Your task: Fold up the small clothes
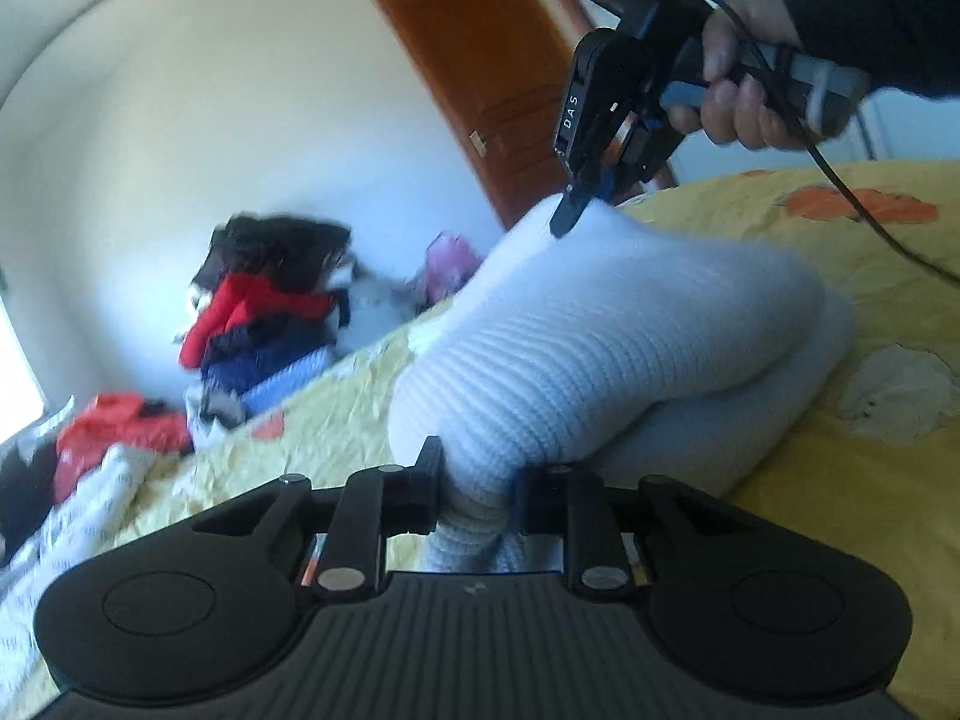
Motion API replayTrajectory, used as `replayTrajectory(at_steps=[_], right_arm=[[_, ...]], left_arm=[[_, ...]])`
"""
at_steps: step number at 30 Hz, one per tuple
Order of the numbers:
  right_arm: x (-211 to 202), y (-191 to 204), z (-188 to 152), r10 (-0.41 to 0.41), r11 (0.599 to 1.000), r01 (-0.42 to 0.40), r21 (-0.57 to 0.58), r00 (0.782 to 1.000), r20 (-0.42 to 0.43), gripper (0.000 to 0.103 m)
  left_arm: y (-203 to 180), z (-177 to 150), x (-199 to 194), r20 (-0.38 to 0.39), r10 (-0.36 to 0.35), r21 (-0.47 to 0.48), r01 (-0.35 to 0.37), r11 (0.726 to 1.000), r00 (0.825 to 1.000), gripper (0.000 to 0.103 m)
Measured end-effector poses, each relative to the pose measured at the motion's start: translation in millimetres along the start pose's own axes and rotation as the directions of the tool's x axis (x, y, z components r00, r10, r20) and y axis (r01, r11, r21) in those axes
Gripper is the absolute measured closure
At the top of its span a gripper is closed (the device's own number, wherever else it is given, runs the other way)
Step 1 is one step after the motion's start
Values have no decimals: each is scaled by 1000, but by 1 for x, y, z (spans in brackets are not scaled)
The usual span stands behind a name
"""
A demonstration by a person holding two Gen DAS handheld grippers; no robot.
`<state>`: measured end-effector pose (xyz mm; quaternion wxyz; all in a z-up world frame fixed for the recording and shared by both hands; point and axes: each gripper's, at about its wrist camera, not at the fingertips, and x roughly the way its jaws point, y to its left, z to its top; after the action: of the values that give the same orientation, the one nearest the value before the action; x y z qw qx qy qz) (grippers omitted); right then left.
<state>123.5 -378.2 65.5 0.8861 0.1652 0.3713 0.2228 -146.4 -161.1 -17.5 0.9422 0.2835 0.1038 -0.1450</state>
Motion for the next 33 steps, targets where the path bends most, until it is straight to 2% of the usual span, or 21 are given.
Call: replayTrajectory(at_steps=[2,3,4,6,7,9,10,12,17,19,20,22,24,25,27,29,30,32,33], right_arm=[[13,-26,-7,-28,997,33,72,997,-70,88],[23,-34,-14,-39,994,50,94,993,-110,83],[28,-35,-22,-48,994,58,94,993,-112,76],[24,-31,-30,-51,992,57,115,997,-56,61],[21,-29,-31,-44,989,50,140,998,-46,57],[10,-22,-33,-23,987,25,161,1000,-16,43],[4,-18,-34,-18,987,19,157,1000,-6,42],[-4,-11,-36,-10,991,14,131,1000,-27,41],[0,3,-49,-50,997,57,52,989,-140,38],[4,7,-54,-54,997,60,40,989,-138,60],[3,10,-55,-59,998,61,15,990,-128,81],[-5,15,-51,-58,998,56,-21,992,-112,86],[-19,18,-46,-81,995,77,-57,994,-70,92],[-24,14,-43,-94,994,90,-57,994,-58,100],[-18,-6,-45,-145,989,143,-32,986,-83,100],[-6,-25,-55,-131,990,137,44,985,-111,99],[-7,-26,-59,-120,990,126,68,989,-89,94],[-12,-23,-61,-96,989,102,108,994,-56,77],[-15,-23,-62,-86,987,92,132,995,-46,60]], left_arm=[[-12,-5,13,-9,10,25,-10,1000,1000,82],[-17,-7,15,-15,22,38,-21,999,1000,82],[-20,-7,14,-10,32,53,-31,998,999,82],[-13,-4,16,-15,11,18,-11,1000,1000,79],[-7,-3,13,-23,-4,-3,4,1000,1000,78],[5,-2,13,-28,-16,-13,16,1000,999,76],[8,-3,8,-22,-21,-8,20,1000,1000,74],[11,-7,6,-14,-13,10,14,1000,1000,68],[1,-10,20,-11,-14,59,14,998,1000,67],[-6,-9,25,-4,-15,75,16,997,1000,68],[-7,-6,28,-3,-11,80,11,997,1000,69],[-2,2,29,7,-29,48,28,998,1000,81],[5,9,28,19,-66,16,66,998,998,82],[3,9,28,24,-74,24,74,997,997,82],[-5,5,30,21,-87,53,86,995,996,82],[-11,-1,32,31,-83,58,81,995,996,82],[-11,-3,33,34,-70,55,68,996,997,81],[-1,-2,31,29,-75,12,75,997,997,78],[5,-3,26,26,-93,-15,94,995,995,76]])
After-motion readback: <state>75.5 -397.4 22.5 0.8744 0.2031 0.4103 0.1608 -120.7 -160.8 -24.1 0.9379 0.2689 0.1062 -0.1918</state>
